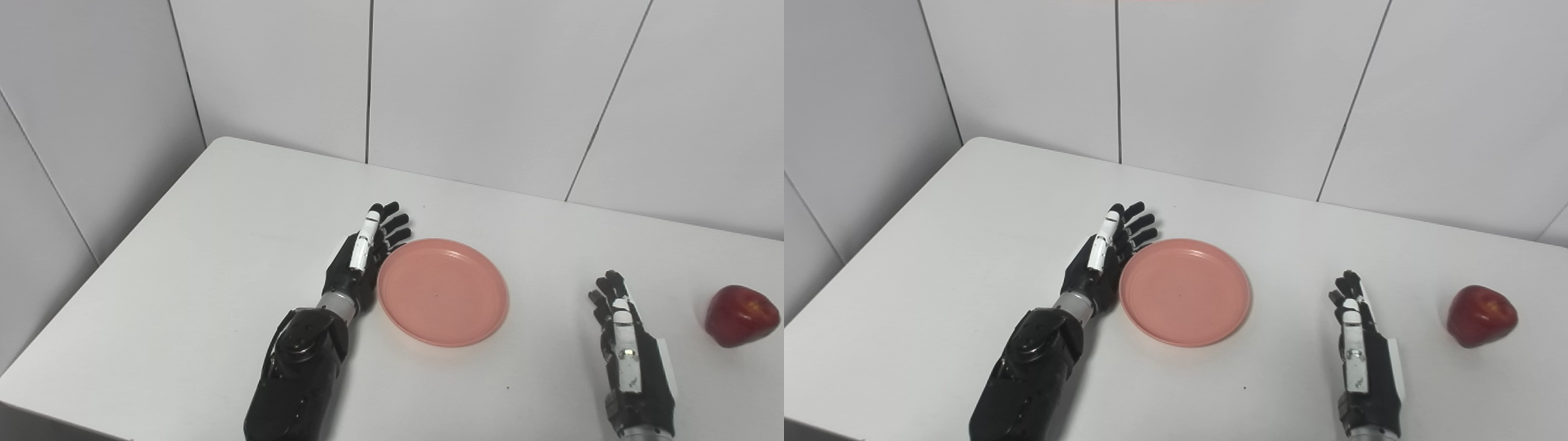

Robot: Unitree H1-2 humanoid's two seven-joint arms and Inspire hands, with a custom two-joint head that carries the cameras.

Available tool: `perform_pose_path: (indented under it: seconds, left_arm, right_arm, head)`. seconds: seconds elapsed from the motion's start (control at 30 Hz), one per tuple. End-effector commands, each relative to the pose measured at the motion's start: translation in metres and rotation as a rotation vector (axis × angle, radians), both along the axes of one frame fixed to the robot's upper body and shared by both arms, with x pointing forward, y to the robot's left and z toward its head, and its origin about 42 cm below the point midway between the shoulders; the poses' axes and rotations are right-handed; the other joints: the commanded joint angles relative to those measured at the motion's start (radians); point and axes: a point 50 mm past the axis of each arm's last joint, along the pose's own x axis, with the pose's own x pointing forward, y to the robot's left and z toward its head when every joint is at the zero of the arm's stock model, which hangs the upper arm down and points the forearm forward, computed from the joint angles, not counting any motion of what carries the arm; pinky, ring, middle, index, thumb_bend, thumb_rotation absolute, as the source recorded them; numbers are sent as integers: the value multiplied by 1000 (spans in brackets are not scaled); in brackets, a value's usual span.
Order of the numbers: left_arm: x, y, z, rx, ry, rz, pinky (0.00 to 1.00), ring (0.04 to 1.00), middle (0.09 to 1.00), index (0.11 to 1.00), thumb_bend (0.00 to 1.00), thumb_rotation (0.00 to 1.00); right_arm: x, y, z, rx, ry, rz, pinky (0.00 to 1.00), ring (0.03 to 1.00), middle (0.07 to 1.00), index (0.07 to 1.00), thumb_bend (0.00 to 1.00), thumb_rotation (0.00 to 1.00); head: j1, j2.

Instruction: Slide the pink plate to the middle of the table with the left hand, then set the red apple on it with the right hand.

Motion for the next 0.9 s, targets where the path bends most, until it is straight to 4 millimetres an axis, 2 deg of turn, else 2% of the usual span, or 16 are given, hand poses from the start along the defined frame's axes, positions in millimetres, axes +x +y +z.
perform_pose_path:
  seconds: [0.0, 0.3, 0.57, 0.87]
  left_arm:
    - [0, -12, 11, -7, -13, -17, 865, 879, 890, 883, 380, 1000]
    - [-16, -35, 19, -10, -17, -62, 860, 869, 882, 881, 402, 1000]
    - [-27, -57, 21, -3, -20, -122, 849, 858, 883, 881, 396, 1000]
    - [-33, -60, 19, 4, -30, -143, 874, 885, 900, 888, 400, 1000]
  right_arm:
    - [6, 5, 19, 5, -108, 6, 988, 929, 938, 941, 227, 1000]
    - [6, 11, 23, 19, -93, -12, 991, 928, 929, 934, 269, 965]
    - [9, 15, 26, 9, -107, -17, 990, 927, 930, 934, 250, 952]
    - [9, 19, 29, 31, -114, -23, 974, 927, 933, 931, 220, 969]
  head:
    - [-8, 5]
    - [-43, 24]
    - [-68, 39]
    - [-106, 53]
